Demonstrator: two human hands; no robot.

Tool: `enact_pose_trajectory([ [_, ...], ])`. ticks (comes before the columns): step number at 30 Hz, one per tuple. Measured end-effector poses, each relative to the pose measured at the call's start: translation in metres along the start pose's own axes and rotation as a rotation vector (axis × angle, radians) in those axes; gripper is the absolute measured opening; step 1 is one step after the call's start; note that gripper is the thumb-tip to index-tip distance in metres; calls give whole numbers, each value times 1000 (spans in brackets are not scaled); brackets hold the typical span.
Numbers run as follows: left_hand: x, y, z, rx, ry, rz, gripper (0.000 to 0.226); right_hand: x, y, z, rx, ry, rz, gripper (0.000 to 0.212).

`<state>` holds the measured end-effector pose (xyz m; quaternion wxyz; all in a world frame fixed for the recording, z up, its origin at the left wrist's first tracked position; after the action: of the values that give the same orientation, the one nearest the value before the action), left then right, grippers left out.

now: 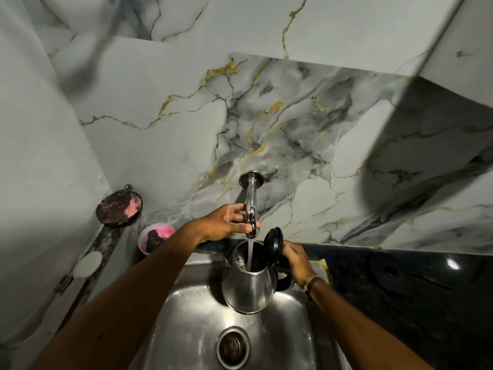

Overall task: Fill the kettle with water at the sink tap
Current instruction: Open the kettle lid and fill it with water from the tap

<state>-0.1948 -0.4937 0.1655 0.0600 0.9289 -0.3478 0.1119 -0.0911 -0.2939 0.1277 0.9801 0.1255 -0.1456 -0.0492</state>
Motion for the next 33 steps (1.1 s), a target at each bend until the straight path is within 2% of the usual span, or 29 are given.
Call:
enact_pose_trajectory([
  [6, 2, -3, 1, 29, -1, -9, 56, -5, 0, -3, -5, 7, 11, 67],
  [16, -1, -2, 5, 72, -26, 4, 48, -10, -3, -4, 40, 42, 35, 70],
  [21, -1, -3, 4, 106, -38, 20, 41, -12, -3, -6, 43, 58, 43, 87],
  [27, 1, -4, 2, 106, -46, 15, 36, -17, 0, -10, 47, 64, 16, 84],
  [31, 0, -3, 2, 120, -44, 9, 37, -18, -1, -10, 68, 53, 17, 61],
  [33, 0, -4, 3, 128, -38, 12, 36, -18, 0, -11, 56, 55, 10, 68],
])
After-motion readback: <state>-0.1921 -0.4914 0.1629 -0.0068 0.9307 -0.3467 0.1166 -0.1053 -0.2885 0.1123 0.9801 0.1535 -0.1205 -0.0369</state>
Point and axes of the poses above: each hand's wrist, its own x-axis away from the middle knuckle, its own y-axis out of the back of the hand, z = x × y, the point moved 6 cm from there along -x, towards the middle knuckle, and after that the axes turned 4 degrees about x, right-handed, at the moved point
